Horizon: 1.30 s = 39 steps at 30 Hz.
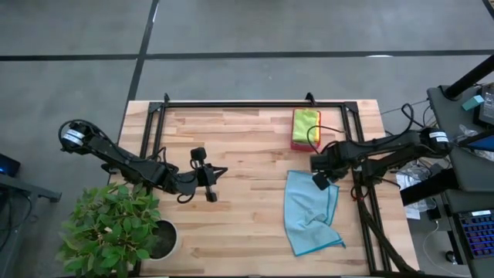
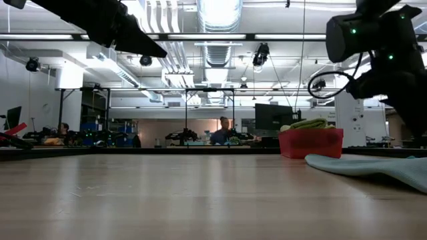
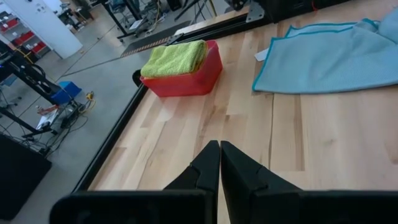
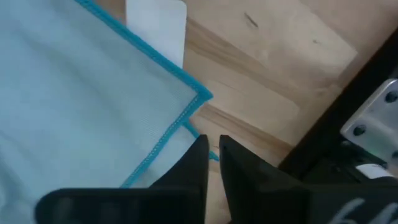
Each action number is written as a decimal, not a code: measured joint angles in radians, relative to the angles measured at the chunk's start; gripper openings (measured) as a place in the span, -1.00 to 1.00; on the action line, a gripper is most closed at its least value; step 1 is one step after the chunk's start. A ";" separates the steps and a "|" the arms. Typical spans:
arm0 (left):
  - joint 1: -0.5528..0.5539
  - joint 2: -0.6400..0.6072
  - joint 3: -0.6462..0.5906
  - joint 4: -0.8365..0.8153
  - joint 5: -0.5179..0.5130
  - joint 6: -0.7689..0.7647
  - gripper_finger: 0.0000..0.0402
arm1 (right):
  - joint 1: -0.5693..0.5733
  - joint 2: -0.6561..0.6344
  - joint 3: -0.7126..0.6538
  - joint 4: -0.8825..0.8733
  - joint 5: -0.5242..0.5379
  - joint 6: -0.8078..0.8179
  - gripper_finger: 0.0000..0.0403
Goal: Fold microfiber towels
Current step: Fold the blue microfiber towel
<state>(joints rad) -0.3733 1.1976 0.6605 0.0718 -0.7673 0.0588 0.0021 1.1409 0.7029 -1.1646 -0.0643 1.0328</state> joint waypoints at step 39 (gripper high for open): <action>0.000 0.000 0.000 -0.001 0.000 0.000 -1.00 | 0.000 -0.001 -0.203 0.633 0.035 0.012 -0.88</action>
<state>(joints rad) -0.3736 1.1976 0.6601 0.0708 -0.7673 0.0593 0.0021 1.1400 0.5003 -0.5314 -0.0290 1.0450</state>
